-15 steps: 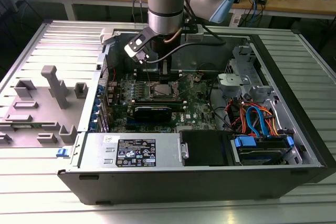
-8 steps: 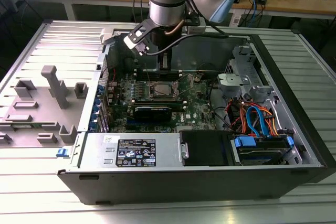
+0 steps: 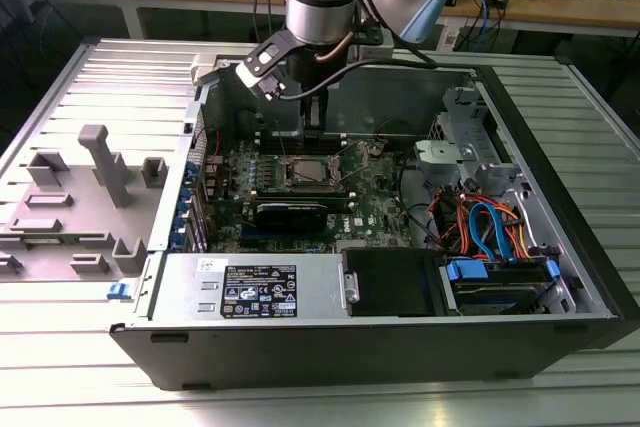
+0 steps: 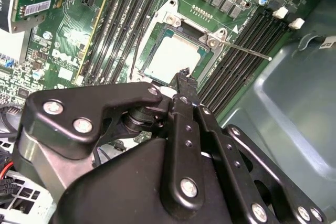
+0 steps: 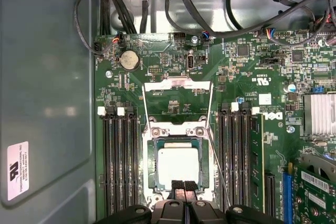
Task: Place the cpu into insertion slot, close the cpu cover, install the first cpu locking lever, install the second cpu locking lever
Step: 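Close the cpu cover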
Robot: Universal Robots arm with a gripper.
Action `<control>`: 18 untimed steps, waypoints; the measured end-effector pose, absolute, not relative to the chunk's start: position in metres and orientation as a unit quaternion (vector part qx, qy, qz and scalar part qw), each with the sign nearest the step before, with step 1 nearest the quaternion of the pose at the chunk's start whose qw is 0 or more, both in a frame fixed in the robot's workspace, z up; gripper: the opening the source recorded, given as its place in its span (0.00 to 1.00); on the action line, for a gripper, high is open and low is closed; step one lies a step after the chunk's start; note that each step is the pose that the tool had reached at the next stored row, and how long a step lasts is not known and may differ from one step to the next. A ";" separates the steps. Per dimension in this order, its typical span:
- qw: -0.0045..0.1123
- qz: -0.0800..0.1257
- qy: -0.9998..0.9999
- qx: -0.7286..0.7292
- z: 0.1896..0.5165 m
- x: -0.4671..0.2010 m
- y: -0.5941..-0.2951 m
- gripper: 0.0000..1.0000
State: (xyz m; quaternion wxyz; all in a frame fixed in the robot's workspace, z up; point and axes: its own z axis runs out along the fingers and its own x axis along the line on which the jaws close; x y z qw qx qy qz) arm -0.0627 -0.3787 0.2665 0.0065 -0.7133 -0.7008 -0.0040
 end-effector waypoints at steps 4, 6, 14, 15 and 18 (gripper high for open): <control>0.009 -0.001 -0.701 -0.713 0.268 -0.062 -0.379 0.11; 0.010 -0.001 -0.701 -0.713 0.268 -0.061 -0.379 0.11; 0.010 0.000 -0.701 -0.713 0.268 -0.060 -0.379 0.11; 0.010 0.000 -0.701 -0.713 0.268 -0.059 -0.379 0.11; 0.010 0.000 -0.701 -0.713 0.268 -0.058 -0.379 0.11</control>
